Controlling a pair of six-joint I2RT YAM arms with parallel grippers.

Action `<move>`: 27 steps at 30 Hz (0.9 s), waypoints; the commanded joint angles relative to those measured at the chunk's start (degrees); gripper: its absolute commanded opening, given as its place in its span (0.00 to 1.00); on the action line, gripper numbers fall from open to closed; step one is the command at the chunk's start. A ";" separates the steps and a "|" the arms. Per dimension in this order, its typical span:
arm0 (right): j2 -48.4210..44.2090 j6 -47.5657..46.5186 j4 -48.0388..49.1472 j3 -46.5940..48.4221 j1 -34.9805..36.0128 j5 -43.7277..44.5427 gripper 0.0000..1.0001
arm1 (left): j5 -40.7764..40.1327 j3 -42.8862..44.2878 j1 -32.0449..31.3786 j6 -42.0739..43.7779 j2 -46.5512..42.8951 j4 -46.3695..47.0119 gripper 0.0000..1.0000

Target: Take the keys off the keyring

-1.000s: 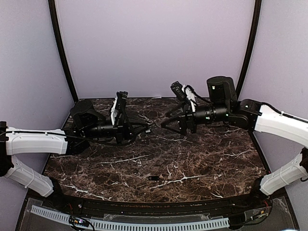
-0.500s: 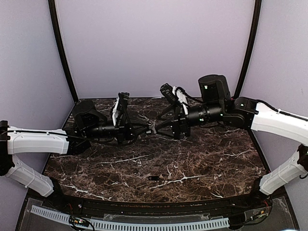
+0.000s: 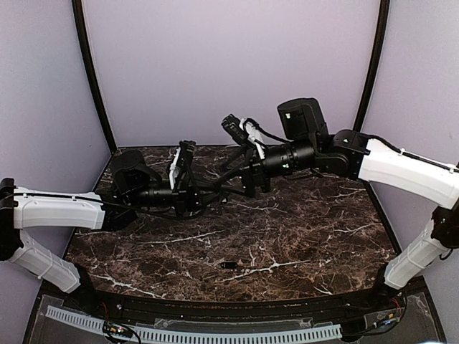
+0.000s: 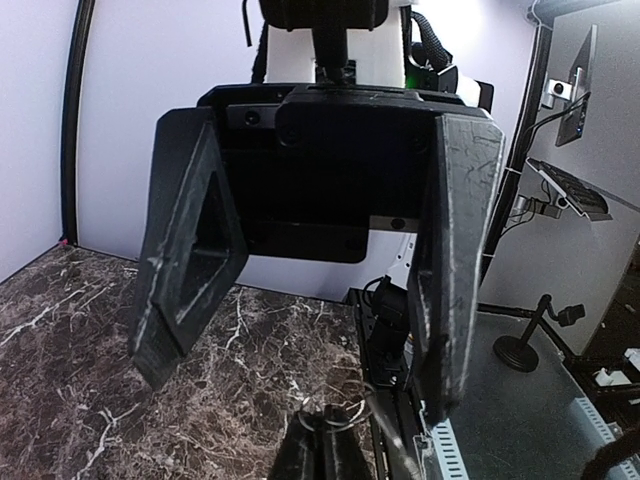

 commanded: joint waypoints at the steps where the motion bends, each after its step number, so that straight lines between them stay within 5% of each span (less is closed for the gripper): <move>1: 1.49 1.17 -1.17 3.24 0.35 -0.59 0.67 | 3.26 1.02 0.21 -1.16 0.44 2.95 0.00; 10: 1.67 4.67 3.90 2.79 -1.71 -4.24 0.67 | 4.30 0.10 0.21 -6.55 1.85 8.84 0.00; 20: -8.87 -0.68 18.00 -9.87 -3.94 -7.48 0.68 | 5.97 -1.64 0.30 -21.49 3.62 20.83 0.00; 27: -16.85 7.90 36.30 -23.69 -3.89 -3.25 0.69 | -7.35 -5.21 0.13 -10.76 -2.02 17.90 0.00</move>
